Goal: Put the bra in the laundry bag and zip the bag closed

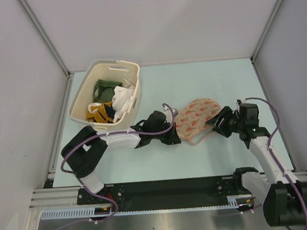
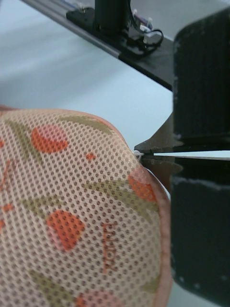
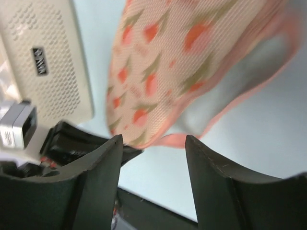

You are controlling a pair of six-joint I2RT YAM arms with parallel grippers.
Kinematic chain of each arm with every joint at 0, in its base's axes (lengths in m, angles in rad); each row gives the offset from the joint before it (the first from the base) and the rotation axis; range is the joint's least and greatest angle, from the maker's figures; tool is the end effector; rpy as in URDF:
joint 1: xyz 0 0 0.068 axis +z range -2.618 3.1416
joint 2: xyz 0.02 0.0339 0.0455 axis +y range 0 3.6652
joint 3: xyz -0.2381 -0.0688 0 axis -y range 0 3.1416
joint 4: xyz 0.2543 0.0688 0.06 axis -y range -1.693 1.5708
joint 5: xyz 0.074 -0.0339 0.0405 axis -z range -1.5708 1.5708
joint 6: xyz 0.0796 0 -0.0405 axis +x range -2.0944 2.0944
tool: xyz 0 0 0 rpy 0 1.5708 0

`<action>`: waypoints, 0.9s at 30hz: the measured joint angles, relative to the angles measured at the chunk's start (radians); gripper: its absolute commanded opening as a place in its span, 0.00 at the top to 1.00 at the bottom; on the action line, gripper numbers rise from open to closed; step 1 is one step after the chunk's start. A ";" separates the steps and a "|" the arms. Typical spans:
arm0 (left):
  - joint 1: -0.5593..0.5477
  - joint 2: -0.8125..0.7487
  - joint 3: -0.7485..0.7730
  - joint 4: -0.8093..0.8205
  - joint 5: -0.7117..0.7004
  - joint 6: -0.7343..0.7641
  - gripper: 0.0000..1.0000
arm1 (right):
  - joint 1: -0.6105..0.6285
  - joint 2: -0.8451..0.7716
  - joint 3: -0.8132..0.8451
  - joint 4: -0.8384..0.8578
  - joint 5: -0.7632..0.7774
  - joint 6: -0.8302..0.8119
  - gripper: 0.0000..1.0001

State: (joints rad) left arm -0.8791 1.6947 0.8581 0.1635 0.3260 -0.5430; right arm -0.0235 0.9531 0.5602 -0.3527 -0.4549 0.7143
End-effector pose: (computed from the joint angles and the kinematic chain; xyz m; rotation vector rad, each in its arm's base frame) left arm 0.2235 -0.3098 0.1080 0.6004 2.3802 -1.0741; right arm 0.2477 0.0292 0.1670 0.6311 2.2989 0.8681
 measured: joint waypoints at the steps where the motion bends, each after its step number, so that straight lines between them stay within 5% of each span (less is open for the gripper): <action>1: -0.009 0.008 0.012 0.004 0.002 -0.007 1.00 | 0.018 -0.025 -0.013 0.005 -0.014 0.024 0.40; 9: -0.080 0.071 0.113 0.039 0.023 -0.061 1.00 | 0.240 -0.030 -0.167 0.106 -0.050 0.243 0.47; 21: -0.109 0.105 0.131 0.035 -0.005 -0.085 1.00 | 0.256 0.045 -0.201 0.225 -0.039 0.322 0.55; 27: -0.114 0.105 0.114 0.050 -0.005 -0.086 1.00 | 0.258 0.053 -0.203 0.248 -0.018 0.332 0.71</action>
State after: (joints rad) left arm -0.9932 1.7992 0.9718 0.2131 0.3206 -0.6289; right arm 0.2344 1.0058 0.3573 -0.1047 -0.4728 1.0466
